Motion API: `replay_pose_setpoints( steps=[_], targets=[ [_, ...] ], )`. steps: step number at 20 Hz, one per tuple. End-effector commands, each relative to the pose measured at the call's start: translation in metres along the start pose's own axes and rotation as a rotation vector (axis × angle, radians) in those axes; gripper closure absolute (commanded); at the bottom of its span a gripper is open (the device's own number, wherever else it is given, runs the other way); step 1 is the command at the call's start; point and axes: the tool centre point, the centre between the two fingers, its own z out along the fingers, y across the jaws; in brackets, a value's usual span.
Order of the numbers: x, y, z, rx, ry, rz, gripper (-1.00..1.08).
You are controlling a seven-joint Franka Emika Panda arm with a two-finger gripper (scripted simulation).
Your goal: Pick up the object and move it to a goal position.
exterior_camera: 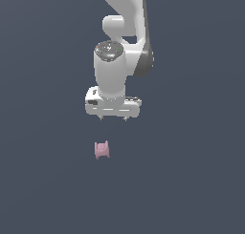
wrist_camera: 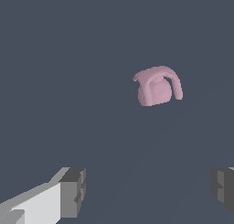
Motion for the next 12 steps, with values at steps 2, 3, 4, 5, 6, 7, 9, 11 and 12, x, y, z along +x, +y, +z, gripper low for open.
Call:
replay_pose_setpoints(
  steps=[2, 3, 4, 5, 6, 7, 9, 11, 12],
  targets=[
    [0.000, 0.000, 0.000, 0.000, 0.000, -0.002, -0.92],
    [0.001, -0.001, -0.001, -0.001, 0.001, -0.006, -0.92],
    [0.001, -0.003, -0.003, -0.002, 0.002, -0.014, -0.92],
    [0.002, -0.006, -0.005, -0.004, 0.004, -0.024, -0.92],
    [0.003, -0.009, -0.008, -0.007, 0.006, -0.037, -0.92],
    [0.004, -0.011, -0.011, -0.009, 0.008, -0.048, -0.92],
    [0.005, -0.015, -0.015, -0.011, 0.010, -0.061, -0.92],
    [0.004, -0.016, -0.016, -0.012, 0.011, -0.063, -0.92],
    [0.004, -0.016, -0.015, -0.012, 0.011, -0.062, -0.92]
  ],
)
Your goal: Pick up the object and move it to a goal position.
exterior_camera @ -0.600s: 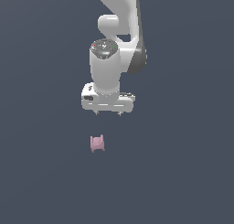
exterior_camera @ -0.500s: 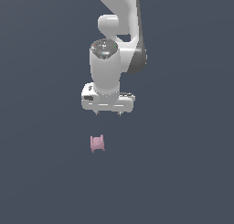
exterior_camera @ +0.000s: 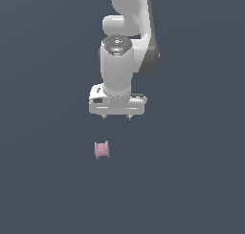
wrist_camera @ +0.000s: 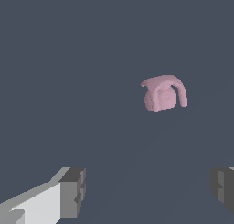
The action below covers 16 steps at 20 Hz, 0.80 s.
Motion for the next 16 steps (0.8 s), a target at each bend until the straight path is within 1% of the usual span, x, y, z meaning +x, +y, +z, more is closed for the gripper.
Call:
replay_pose_setpoints(
  steps=[1, 8, 16],
  targets=[
    [0.000, 0.001, 0.000, 0.000, -0.001, 0.000, -0.92],
    [0.011, 0.008, 0.011, 0.002, -0.002, -0.020, -0.92],
    [0.039, 0.031, 0.045, 0.013, -0.005, -0.076, -0.92]
  ],
)
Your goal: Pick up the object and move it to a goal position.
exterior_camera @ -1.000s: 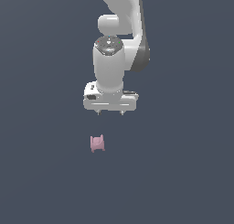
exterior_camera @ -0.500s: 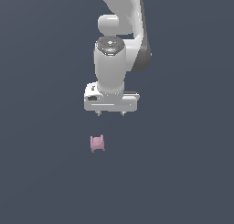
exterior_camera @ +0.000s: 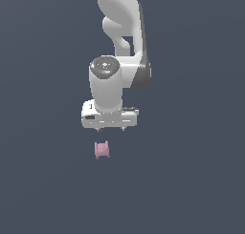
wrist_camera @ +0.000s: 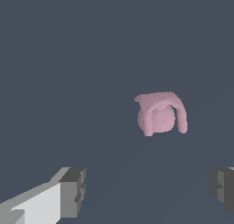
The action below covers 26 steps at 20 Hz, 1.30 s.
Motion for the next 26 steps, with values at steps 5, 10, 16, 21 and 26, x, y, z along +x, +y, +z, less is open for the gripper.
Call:
replay_pose_setpoints(
  steps=[5, 10, 16, 21, 26],
  targets=[
    [0.023, 0.026, 0.037, 0.013, -0.002, -0.055, -0.92],
    [0.033, 0.040, 0.058, 0.020, -0.001, -0.083, -0.92],
    [0.037, 0.048, 0.071, 0.025, -0.001, -0.099, -0.92],
    [0.037, 0.049, 0.072, 0.025, -0.002, -0.097, -0.92],
    [0.037, 0.048, 0.091, 0.025, -0.001, -0.098, -0.92]
  ],
)
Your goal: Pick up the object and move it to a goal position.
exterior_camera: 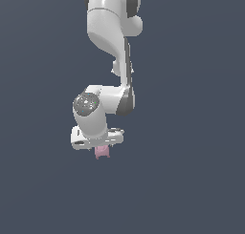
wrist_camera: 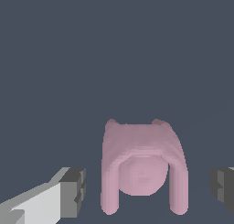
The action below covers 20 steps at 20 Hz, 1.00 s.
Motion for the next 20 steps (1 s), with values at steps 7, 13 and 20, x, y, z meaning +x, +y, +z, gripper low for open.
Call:
replay_pose_setpoints(
  steps=[7, 13, 20],
  targets=[
    [-0.001, 0.000, 0.038, 0.001, -0.001, -0.002, -0.92],
    [0.000, 0.000, 0.038, 0.001, -0.001, -0.002, 1.08],
    [0.000, 0.000, 0.038, 0.001, -0.001, -0.002, 1.08]
  ],
)
